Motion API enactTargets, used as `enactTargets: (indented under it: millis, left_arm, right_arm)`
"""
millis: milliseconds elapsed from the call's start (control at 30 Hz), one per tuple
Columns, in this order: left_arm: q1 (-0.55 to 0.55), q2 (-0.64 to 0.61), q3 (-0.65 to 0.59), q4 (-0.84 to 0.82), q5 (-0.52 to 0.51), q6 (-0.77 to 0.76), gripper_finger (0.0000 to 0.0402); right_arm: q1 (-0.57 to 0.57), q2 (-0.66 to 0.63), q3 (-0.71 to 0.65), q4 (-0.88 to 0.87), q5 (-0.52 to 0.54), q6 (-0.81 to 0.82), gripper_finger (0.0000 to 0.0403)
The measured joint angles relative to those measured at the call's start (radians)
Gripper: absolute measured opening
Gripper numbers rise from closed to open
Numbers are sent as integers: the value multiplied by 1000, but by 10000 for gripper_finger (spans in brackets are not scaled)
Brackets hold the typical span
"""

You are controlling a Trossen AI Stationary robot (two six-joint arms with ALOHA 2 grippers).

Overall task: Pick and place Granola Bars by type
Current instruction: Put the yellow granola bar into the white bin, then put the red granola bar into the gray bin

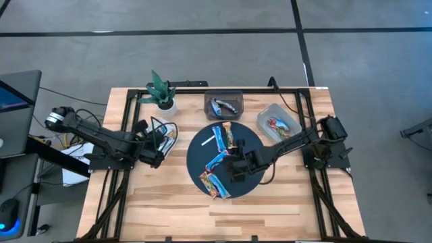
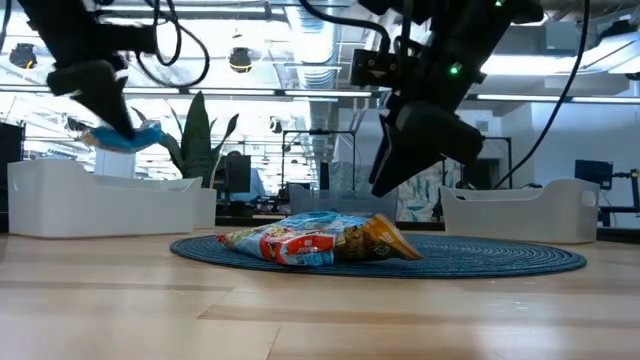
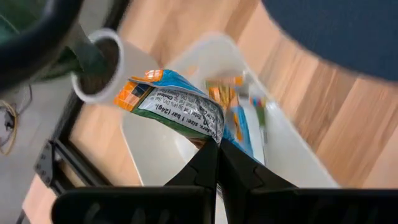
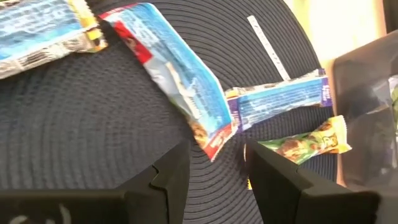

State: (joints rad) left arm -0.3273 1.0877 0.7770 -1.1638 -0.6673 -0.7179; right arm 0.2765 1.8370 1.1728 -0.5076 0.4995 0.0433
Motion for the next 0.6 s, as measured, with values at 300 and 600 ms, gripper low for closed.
enactTargets:
  millis: [300,600]
  left_arm:
    - [1,0,-87,-3,35,-42,4]
    - [1,0,-87,4,30,-43,96]
  right_arm:
    - [-19,0,0,1,-3,-29,147]
    - [-24,0,0,43,-23,-53,147]
